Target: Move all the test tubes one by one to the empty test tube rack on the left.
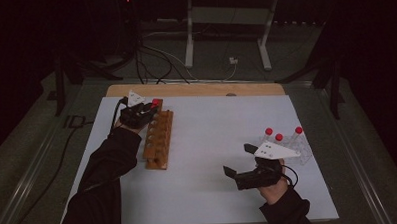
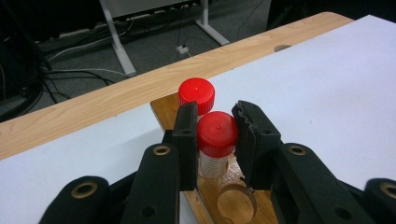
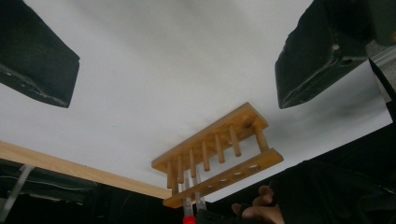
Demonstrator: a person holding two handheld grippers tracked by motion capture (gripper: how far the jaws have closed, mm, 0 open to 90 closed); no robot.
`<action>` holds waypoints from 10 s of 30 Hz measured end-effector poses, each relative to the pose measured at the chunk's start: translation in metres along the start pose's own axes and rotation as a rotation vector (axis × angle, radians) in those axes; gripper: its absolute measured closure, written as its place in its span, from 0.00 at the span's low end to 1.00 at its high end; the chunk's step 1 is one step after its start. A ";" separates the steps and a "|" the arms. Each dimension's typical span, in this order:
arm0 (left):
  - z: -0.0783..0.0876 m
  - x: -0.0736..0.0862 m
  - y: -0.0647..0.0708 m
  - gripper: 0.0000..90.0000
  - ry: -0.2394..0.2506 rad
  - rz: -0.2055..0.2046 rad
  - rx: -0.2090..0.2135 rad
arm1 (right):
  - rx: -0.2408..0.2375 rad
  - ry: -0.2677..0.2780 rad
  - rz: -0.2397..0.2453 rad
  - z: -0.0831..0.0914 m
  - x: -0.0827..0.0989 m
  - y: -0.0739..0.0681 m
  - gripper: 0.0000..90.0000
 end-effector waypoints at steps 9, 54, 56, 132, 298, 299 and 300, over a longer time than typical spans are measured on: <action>0.020 -0.005 0.006 0.42 0.019 -0.001 0.034 | 0.009 0.021 0.001 0.008 -0.005 0.002 0.00; 0.104 0.035 0.102 0.02 0.141 -0.118 0.389 | 0.423 0.002 -0.158 0.053 0.022 0.110 0.17; 0.104 0.036 0.102 0.02 0.139 -0.114 0.393 | 0.422 -0.006 -0.159 0.050 0.022 0.112 0.22; 0.098 0.030 0.108 0.02 0.105 -0.129 0.450 | 0.285 -0.024 -0.010 0.021 -0.010 0.049 0.83; 0.066 -0.038 0.005 0.80 0.096 -0.084 0.023 | 0.001 -0.060 0.023 -0.007 0.003 -0.004 0.00; 0.065 -0.036 0.004 0.80 0.089 -0.082 0.013 | 0.003 -0.060 0.024 -0.007 0.003 -0.004 0.00; 0.064 -0.035 0.003 0.80 0.084 -0.078 0.014 | 0.001 -0.061 0.022 -0.007 0.003 -0.004 0.00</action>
Point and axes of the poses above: each handheld gripper's, and its own axes: z roughly backward along the jaws, x roughly out of its underside, y roughly to its right, the point moved 2 cm from there along -z, roughly forward along the jaws, and after that the axes turned 13 degrees about -z, right-handed, at the moved point
